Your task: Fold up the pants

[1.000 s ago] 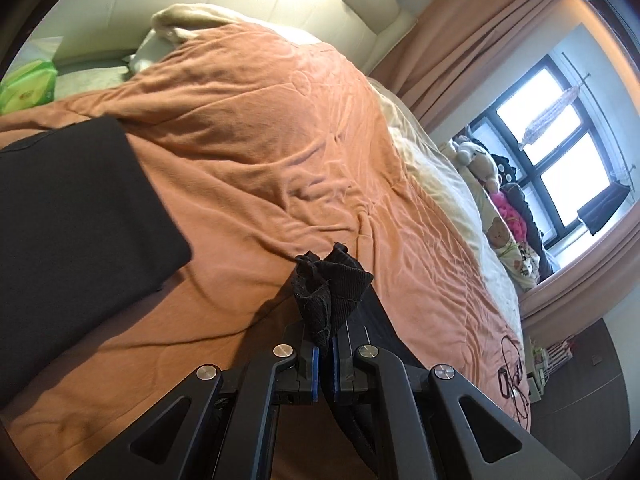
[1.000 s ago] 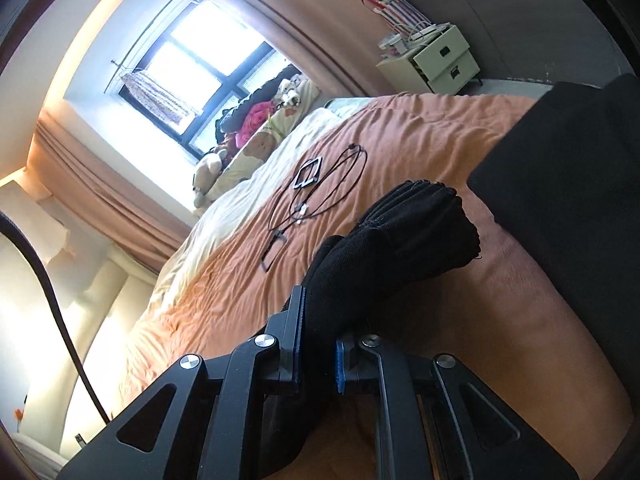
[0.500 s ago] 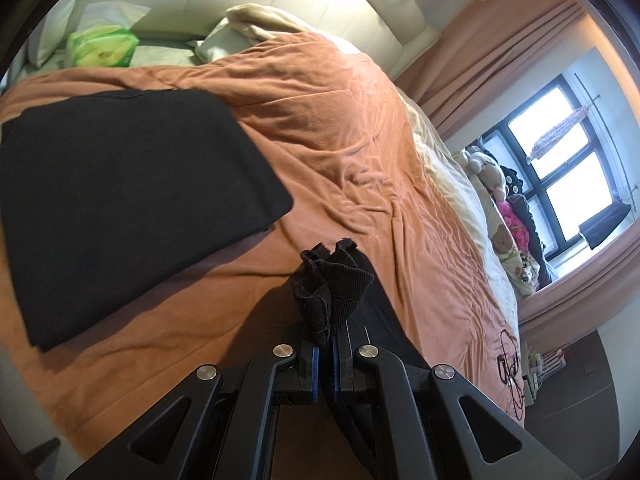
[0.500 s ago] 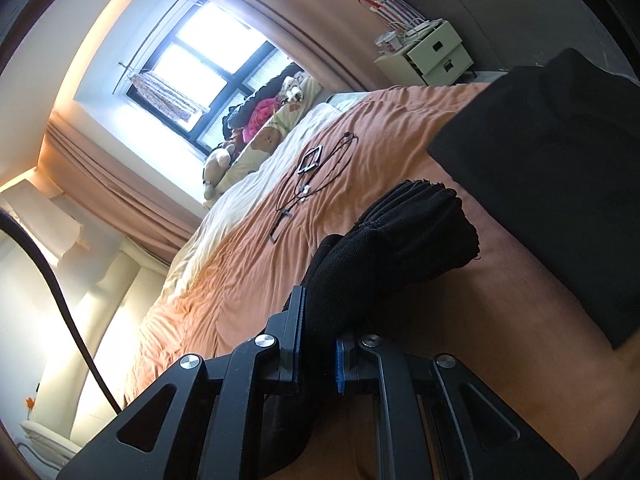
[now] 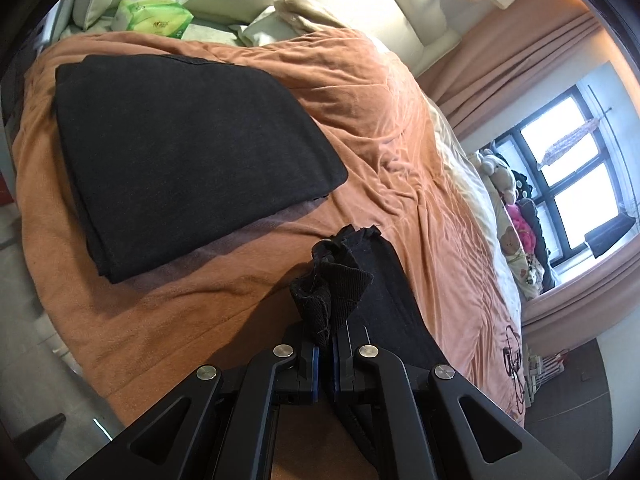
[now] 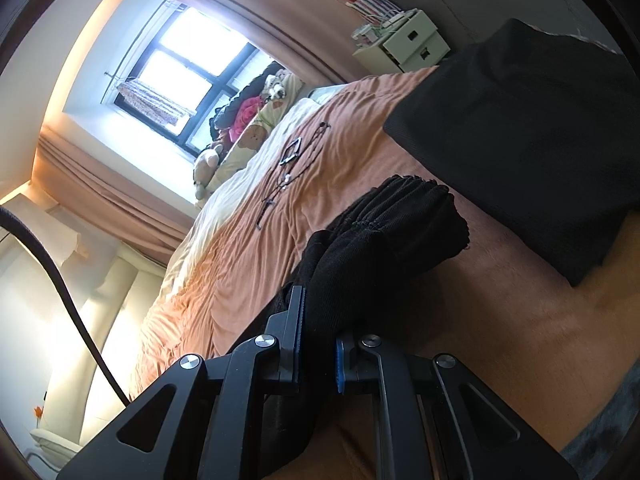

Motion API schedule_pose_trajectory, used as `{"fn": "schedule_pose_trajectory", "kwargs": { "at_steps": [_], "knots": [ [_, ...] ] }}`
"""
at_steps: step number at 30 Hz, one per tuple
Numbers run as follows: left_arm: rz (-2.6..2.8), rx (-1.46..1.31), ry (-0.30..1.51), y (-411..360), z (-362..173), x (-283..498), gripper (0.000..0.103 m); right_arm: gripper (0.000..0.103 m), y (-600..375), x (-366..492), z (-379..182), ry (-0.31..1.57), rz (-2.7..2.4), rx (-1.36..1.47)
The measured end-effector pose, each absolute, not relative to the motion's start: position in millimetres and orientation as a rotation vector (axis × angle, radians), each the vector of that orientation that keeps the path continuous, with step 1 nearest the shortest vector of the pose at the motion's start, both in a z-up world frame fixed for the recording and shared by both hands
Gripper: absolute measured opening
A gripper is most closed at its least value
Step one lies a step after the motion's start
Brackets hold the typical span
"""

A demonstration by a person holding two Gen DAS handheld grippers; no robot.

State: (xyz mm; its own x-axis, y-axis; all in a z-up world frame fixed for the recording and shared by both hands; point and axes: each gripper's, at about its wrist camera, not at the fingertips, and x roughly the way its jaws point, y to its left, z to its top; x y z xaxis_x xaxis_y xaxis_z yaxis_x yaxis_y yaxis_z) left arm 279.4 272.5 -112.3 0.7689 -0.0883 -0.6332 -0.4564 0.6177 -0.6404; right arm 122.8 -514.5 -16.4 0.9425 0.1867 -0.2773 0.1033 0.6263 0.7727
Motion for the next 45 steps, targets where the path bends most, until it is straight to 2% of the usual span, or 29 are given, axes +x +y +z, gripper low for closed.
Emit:
{"fn": "schedule_pose_trajectory", "kwargs": {
  "at_steps": [5, 13, 16, 18, 20, 22, 24, 25, 26, 31, 35, 39, 45],
  "knots": [
    [0.249, -0.89, 0.699, 273, -123, 283, 0.005, 0.009, -514, 125, -24, 0.365, 0.03, 0.912],
    [0.302, -0.91, 0.787, 277, -169, 284, 0.006, 0.011, -511, 139, -57, 0.471, -0.052, 0.938],
    [0.311, -0.911, 0.825, 279, -176, 279, 0.016, 0.017, -511, 135, -61, 0.501, -0.073, 0.972],
    [0.331, -0.903, 0.843, 281, -176, 274, 0.033, 0.022, -508, 129, -53, 0.513, -0.095, 0.949],
    [0.356, -0.878, 0.86, 283, -171, 270, 0.035, 0.031, -504, 122, -40, 0.533, -0.126, 0.914],
    [0.35, -0.874, 0.857, 285, -165, 263, 0.038, 0.036, -497, 113, -22, 0.545, -0.148, 0.866],
    [0.355, -0.844, 0.856, 284, -156, 258, 0.051, 0.053, -488, 106, -6, 0.545, -0.169, 0.813],
    [0.357, -0.826, 0.852, 283, -152, 256, 0.054, 0.066, -480, 102, 4, 0.54, -0.181, 0.774],
    [0.357, -0.8, 0.846, 281, -146, 255, 0.055, 0.072, -470, 99, 10, 0.532, -0.187, 0.738],
    [0.325, -0.706, 0.849, 261, -126, 262, 0.058, 0.076, -429, 98, 39, 0.552, -0.179, 0.557],
    [0.273, -0.624, 0.863, 232, -116, 276, 0.064, 0.078, -396, 106, 51, 0.563, -0.166, 0.43],
    [0.234, -0.523, 0.9, 202, -114, 293, 0.071, 0.079, -389, 104, 51, 0.565, -0.117, 0.382],
    [0.15, -0.44, 0.961, 160, -124, 313, 0.071, 0.079, -377, 126, 40, 0.599, -0.064, 0.338]
  ]
}}
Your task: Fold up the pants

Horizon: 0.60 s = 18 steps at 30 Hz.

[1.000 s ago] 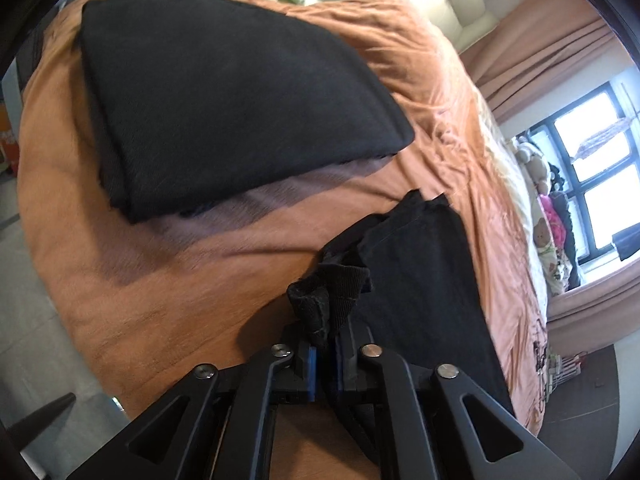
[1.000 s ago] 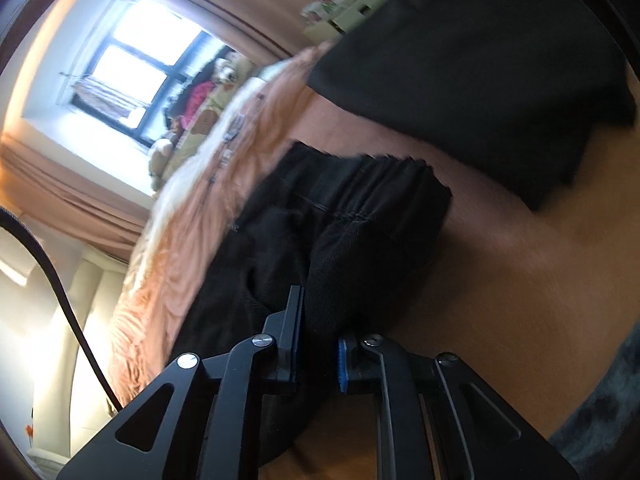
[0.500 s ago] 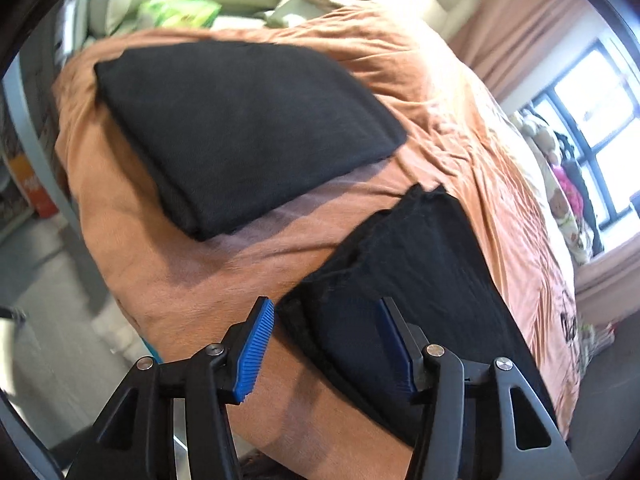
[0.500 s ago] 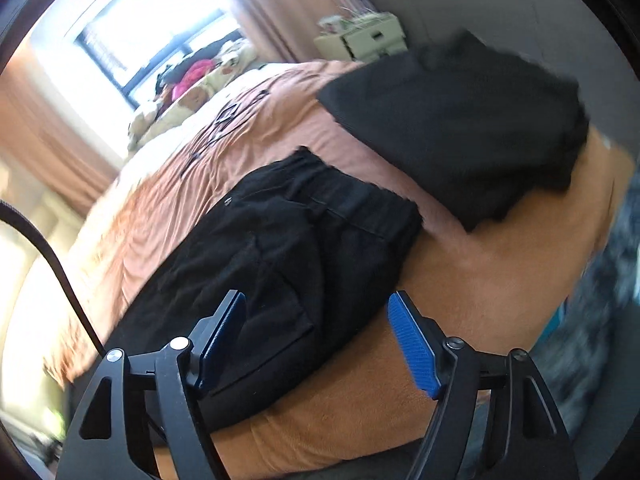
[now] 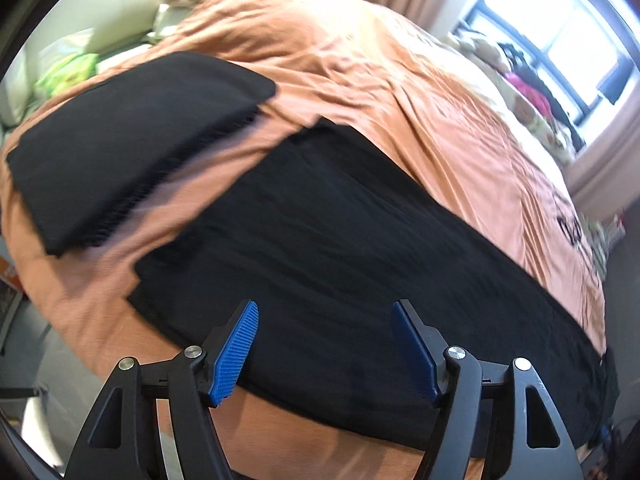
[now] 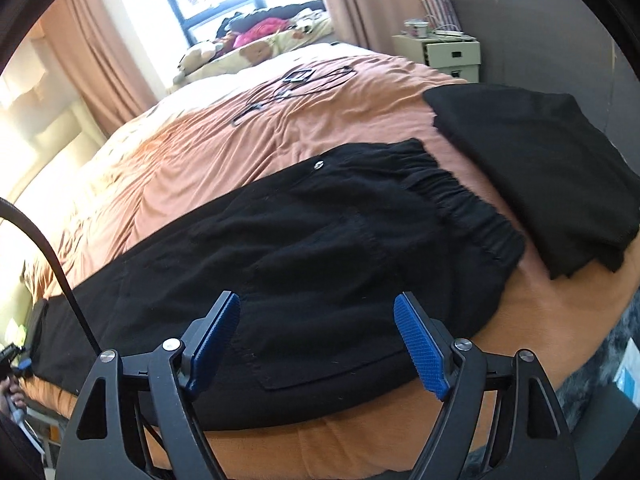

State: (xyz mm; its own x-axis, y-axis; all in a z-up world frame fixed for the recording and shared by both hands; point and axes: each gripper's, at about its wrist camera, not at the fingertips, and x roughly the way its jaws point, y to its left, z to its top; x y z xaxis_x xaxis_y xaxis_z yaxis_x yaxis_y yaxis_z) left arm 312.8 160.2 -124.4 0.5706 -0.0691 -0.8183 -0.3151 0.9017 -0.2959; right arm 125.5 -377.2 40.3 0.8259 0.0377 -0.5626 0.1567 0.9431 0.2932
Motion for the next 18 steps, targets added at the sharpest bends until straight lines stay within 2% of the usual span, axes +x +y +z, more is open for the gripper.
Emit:
{"fn": "schedule_pose_trajectory", "kwargs": {
  "at_steps": [8, 18],
  "knots": [
    [0.053, -0.384, 1.026, 111, -143, 337, 0.071, 0.079, -343, 155, 33, 0.64, -0.03, 0.179],
    [-0.037, -0.343, 1.038, 57, -136, 383, 0.071, 0.079, -322, 200, 53, 0.657, 0.054, 0.073]
  ]
}}
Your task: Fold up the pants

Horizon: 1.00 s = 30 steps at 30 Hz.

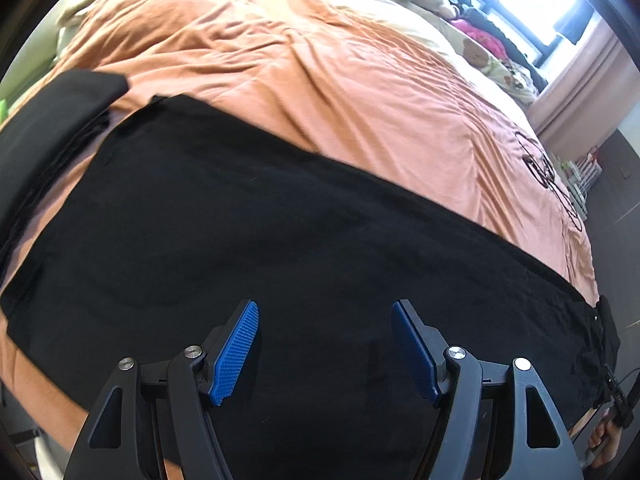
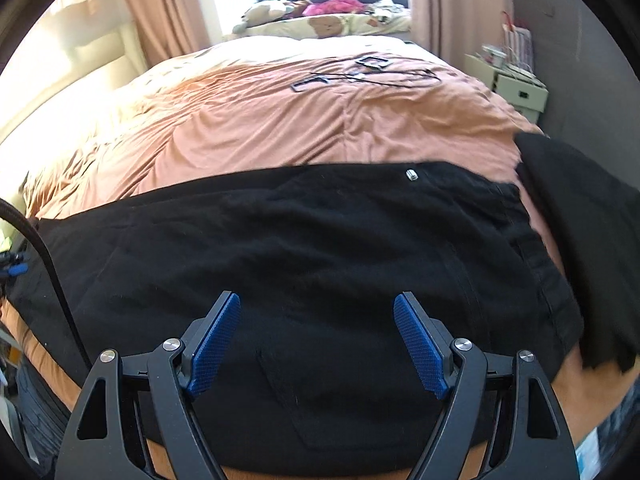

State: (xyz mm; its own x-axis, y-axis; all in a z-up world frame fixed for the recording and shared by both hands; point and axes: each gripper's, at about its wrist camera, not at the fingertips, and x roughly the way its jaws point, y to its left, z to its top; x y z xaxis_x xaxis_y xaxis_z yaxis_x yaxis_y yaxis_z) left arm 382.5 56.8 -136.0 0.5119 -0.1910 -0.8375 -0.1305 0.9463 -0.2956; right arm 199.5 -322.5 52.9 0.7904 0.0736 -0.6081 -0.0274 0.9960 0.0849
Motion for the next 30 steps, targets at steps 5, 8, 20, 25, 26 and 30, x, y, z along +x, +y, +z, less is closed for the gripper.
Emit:
{"fn": "schedule_pose_trajectory", "kwargs": {
  "at_steps": [5, 8, 20, 25, 26, 30],
  "knots": [
    [-0.062, -0.338, 1.05, 37, -132, 411, 0.071, 0.079, -319, 234, 60, 0.675, 0.068, 0.007],
    [-0.072, -0.333, 1.055, 28, -129, 426, 0.071, 0.079, -316, 251, 64, 0.683, 0.069, -0.026],
    [-0.009, -0.391, 1.072, 20, -129, 481, 0.071, 0.069, -308, 312, 72, 0.711, 0.123, -0.167],
    [0.07, -0.384, 1.103, 24, -136, 499, 0.071, 0.066, -305, 332, 74, 0.728, 0.17, -0.219],
    [0.084, -0.382, 1.107, 25, -137, 502, 0.071, 0.066, -305, 336, 75, 0.731, 0.176, -0.23],
    [0.147, -0.383, 1.151, 29, -147, 512, 0.071, 0.066, -306, 353, 76, 0.753, 0.233, -0.267]
  ]
}}
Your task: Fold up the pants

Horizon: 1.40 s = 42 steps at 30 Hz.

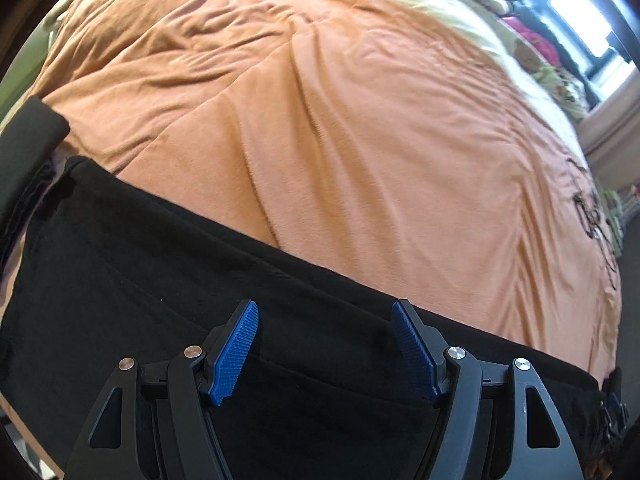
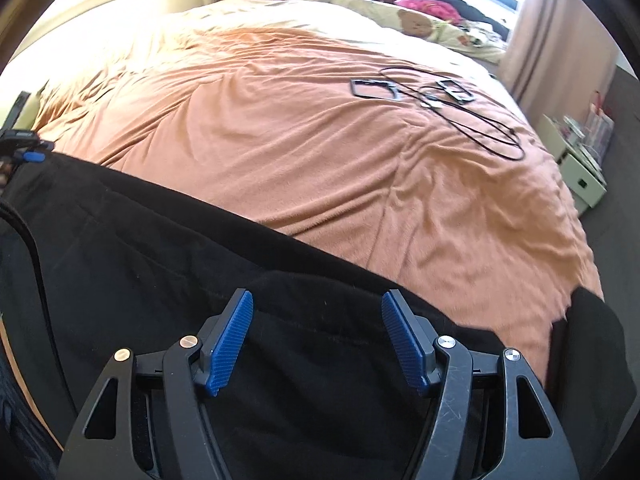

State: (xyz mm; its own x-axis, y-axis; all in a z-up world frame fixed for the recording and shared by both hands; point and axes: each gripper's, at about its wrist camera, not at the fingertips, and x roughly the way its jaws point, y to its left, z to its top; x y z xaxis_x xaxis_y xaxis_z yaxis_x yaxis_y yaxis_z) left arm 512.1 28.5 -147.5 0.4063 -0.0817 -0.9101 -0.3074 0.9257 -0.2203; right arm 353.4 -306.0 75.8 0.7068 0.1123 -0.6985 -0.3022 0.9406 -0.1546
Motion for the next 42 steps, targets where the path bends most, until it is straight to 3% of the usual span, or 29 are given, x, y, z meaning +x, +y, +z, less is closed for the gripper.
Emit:
{"fn": "schedule_pose_trajectory", "kwargs": {
  "at_steps": [17, 20, 22, 24, 26, 29, 32, 42],
  "knots": [
    [0.343, -0.349, 1.281, 28, -180, 540, 0.066, 0.066, -294, 413, 57, 0.873, 0.409, -0.46],
    [0.381, -0.318, 1.283, 27, -180, 539, 0.055, 0.066, -293, 421, 54, 0.903, 0.431, -0.489],
    [0.393, -0.313, 1.281, 29, -179, 538, 0.037, 0.065, -291, 426, 50, 0.925, 0.445, -0.514],
    [0.382, -0.314, 1.283, 30, -175, 537, 0.013, 0.057, -289, 428, 48, 0.95, 0.446, -0.546],
    [0.372, -0.313, 1.274, 32, -171, 534, 0.007, 0.032, -287, 429, 47, 0.974, 0.463, -0.561],
    [0.343, -0.354, 1.243, 38, -163, 528, 0.003, 0.006, -284, 422, 46, 0.966, 0.447, -0.625],
    [0.317, -0.392, 1.207, 44, -156, 520, 0.002, 0.0, -284, 413, 54, 0.932, 0.443, -0.63],
    [0.299, -0.458, 1.133, 48, -139, 517, 0.002, 0.0, -272, 395, 74, 0.747, 0.283, -0.639]
  ]
}}
